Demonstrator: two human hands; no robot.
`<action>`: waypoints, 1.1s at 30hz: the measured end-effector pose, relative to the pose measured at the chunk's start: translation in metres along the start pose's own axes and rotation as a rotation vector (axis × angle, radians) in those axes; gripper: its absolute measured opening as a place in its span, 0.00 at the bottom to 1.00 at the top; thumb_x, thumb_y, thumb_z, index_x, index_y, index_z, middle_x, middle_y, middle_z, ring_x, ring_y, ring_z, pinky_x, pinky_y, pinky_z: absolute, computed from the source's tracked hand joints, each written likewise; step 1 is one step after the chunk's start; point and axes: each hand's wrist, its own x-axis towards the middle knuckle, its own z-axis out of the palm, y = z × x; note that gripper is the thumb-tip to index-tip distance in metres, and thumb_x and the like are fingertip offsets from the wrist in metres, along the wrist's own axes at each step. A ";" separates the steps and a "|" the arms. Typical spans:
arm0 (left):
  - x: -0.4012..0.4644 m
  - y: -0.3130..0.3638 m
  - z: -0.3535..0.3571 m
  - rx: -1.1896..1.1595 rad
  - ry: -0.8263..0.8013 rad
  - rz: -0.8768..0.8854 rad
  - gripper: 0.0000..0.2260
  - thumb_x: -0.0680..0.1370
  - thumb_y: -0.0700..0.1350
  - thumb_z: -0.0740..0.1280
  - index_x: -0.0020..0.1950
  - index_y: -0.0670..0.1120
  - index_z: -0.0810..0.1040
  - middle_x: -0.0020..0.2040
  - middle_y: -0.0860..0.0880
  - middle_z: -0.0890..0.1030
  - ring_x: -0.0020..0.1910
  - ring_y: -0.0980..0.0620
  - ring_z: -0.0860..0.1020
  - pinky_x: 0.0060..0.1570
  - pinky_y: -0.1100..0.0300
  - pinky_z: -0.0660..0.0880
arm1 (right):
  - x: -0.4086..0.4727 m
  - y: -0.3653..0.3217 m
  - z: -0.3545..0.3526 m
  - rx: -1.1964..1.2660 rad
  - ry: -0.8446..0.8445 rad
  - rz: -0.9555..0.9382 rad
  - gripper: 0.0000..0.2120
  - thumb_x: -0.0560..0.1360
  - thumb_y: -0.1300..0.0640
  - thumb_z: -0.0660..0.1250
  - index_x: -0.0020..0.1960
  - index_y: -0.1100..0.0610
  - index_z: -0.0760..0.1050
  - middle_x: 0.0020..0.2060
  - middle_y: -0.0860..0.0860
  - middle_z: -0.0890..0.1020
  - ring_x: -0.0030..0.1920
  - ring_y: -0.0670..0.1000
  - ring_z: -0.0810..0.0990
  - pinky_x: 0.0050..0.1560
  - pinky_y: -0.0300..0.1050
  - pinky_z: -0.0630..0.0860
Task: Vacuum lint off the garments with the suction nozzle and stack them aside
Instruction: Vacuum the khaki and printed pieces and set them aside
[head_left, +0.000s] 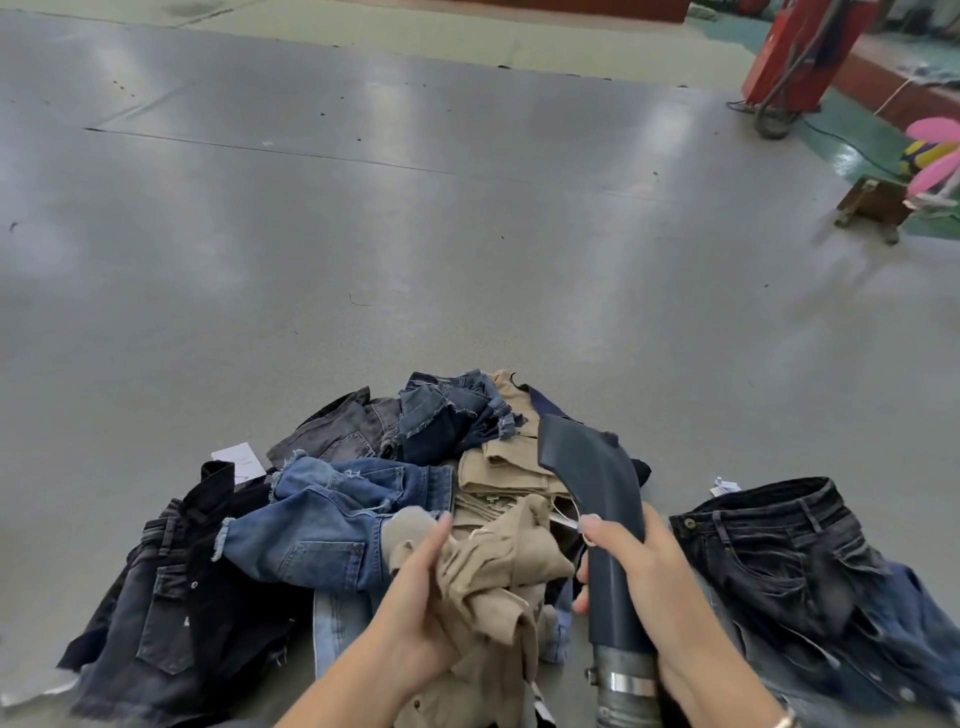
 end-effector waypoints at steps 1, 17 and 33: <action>-0.003 0.000 0.002 0.047 -0.022 -0.009 0.16 0.70 0.49 0.71 0.44 0.35 0.85 0.45 0.35 0.84 0.39 0.38 0.84 0.34 0.48 0.80 | -0.001 0.001 0.001 0.007 -0.006 -0.005 0.10 0.74 0.56 0.68 0.53 0.56 0.72 0.32 0.58 0.78 0.27 0.57 0.78 0.27 0.44 0.75; -0.029 0.003 0.014 0.305 -0.270 0.073 0.16 0.64 0.33 0.64 0.48 0.37 0.85 0.47 0.36 0.84 0.40 0.43 0.84 0.37 0.55 0.81 | 0.013 -0.009 -0.001 0.248 0.048 -0.112 0.10 0.73 0.60 0.68 0.53 0.59 0.72 0.29 0.57 0.76 0.27 0.56 0.76 0.26 0.45 0.75; -0.040 0.034 0.010 0.108 -0.543 0.120 0.26 0.66 0.45 0.78 0.63 0.45 0.79 0.64 0.41 0.78 0.63 0.41 0.77 0.60 0.45 0.74 | 0.003 -0.004 0.009 0.189 -0.087 -0.130 0.04 0.70 0.55 0.71 0.43 0.49 0.77 0.29 0.55 0.77 0.26 0.54 0.77 0.27 0.45 0.76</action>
